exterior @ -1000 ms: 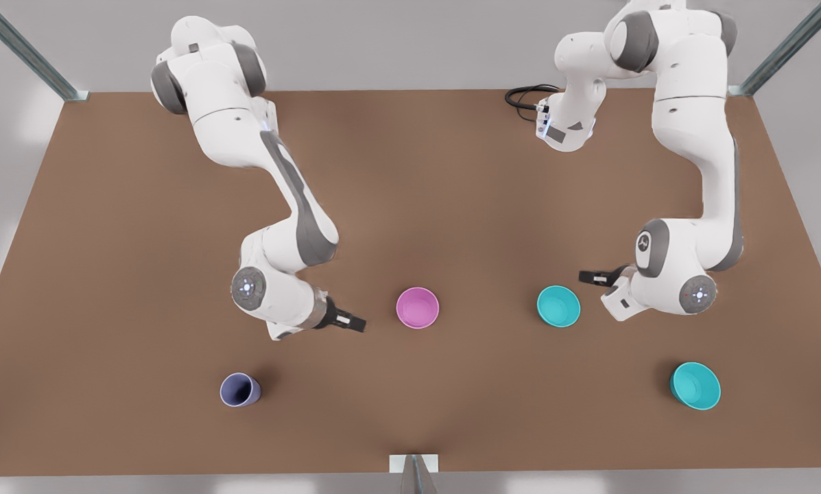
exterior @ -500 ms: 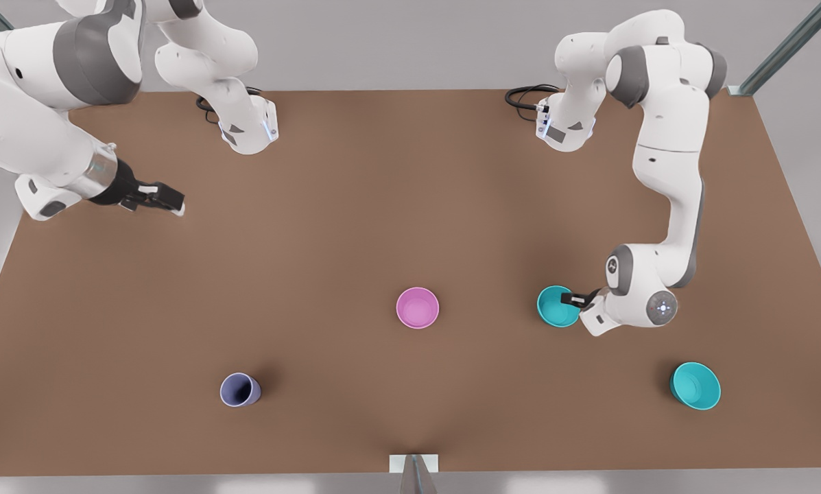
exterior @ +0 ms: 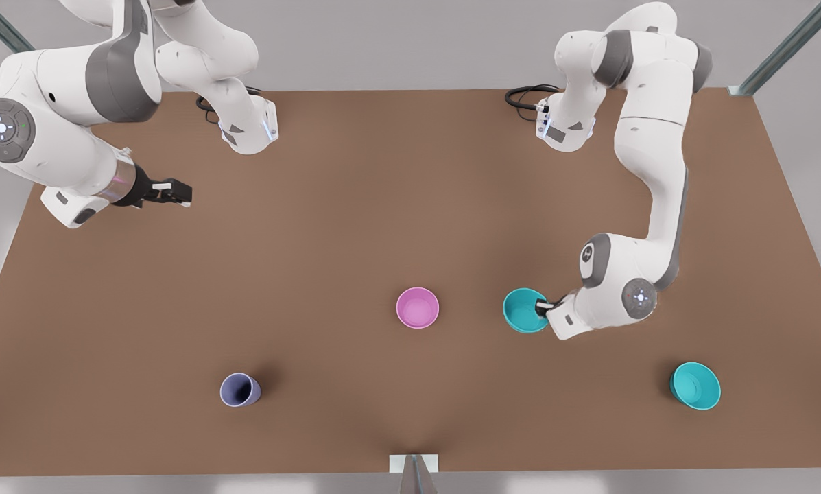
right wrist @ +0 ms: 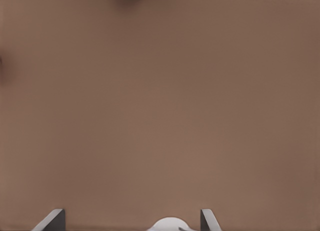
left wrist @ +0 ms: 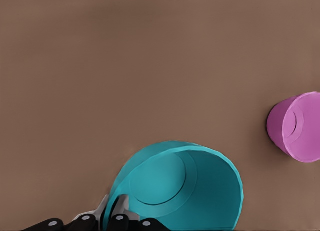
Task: Stack the blue bowl on the pink bowl
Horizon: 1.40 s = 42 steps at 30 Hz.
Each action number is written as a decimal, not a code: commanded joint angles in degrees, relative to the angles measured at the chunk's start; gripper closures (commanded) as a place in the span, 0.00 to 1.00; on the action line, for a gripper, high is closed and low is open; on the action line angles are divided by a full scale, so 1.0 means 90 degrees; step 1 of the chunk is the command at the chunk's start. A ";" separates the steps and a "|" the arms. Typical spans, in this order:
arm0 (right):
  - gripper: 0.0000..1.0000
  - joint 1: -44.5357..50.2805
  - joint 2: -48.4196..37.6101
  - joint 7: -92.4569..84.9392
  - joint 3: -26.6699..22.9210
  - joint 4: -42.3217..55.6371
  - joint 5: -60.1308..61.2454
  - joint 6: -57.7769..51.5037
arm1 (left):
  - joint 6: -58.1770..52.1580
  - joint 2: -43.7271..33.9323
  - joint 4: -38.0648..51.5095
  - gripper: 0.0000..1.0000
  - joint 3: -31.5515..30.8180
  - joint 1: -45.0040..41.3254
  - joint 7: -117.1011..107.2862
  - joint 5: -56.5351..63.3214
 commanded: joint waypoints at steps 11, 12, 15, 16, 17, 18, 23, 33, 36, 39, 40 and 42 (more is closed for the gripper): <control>0.00 0.0003 -0.0007 -0.0734 -0.0017 -0.0013 0.0010 0.0020 | -0.1050 0.1343 0.1986 0.79 -0.0030 -0.1772 -0.4681 0.0252; 0.00 0.0003 -0.0007 -0.0734 -0.0017 -0.0013 0.0019 0.0020 | -0.1060 0.1391 0.1986 0.79 -0.0030 -0.1772 -0.4681 0.0048; 0.00 0.0003 -0.0007 -0.0734 -0.0017 -0.0022 0.0029 0.0020 | -0.1079 0.1450 0.1986 0.79 -0.0030 -0.1820 -0.4681 -0.0109; 0.00 0.0003 0.0013 -0.0734 -0.0017 -0.0022 0.0029 0.0020 | -0.1060 0.1469 0.1996 0.79 -0.0030 -0.1830 -0.4681 -0.0109; 0.00 0.0003 0.0013 -0.0734 -0.0017 -0.0022 0.0029 0.0020 | -0.1060 0.1635 0.2230 0.79 -0.0030 -0.1879 -0.4691 -0.0109; 0.00 0.0003 0.0013 -0.0734 -0.0017 -0.0051 0.0029 0.0020 | -0.1050 0.1704 0.2328 0.79 -0.0030 -0.1889 -0.4720 -0.0099; 0.00 0.0003 0.0013 -0.0734 -0.0027 -0.0052 0.0029 0.0020 | -0.1040 0.1997 0.2670 0.79 -0.0020 -0.1908 -0.4779 -0.0090; 0.00 0.0003 0.0023 -0.0627 -0.0017 -0.0100 0.0049 0.0029 | -0.0855 0.2104 0.2660 0.79 -0.0088 -0.1918 -0.4788 -0.0109; 0.00 0.0003 0.0023 -0.0627 -0.0027 -0.0110 0.0049 0.0029 | -0.0679 0.2134 0.2660 0.79 -0.0108 -0.1918 -0.4808 -0.0197; 0.00 0.0003 0.0013 -0.0627 -0.0027 -0.0110 0.0049 0.0029 | -0.0620 0.2153 0.2670 0.79 -0.0098 -0.1957 -0.4798 -0.0197; 0.00 0.0003 0.0013 -0.0627 -0.0027 -0.0140 0.0049 0.0029 | -0.0620 0.2153 0.2670 0.79 -0.0108 -0.1957 -0.4798 -0.0197; 0.00 0.0003 0.0013 -0.0627 -0.0027 -0.0140 0.0049 0.0029 | -0.0465 0.2192 0.2680 0.79 -0.0108 -0.1957 -0.4798 -0.0207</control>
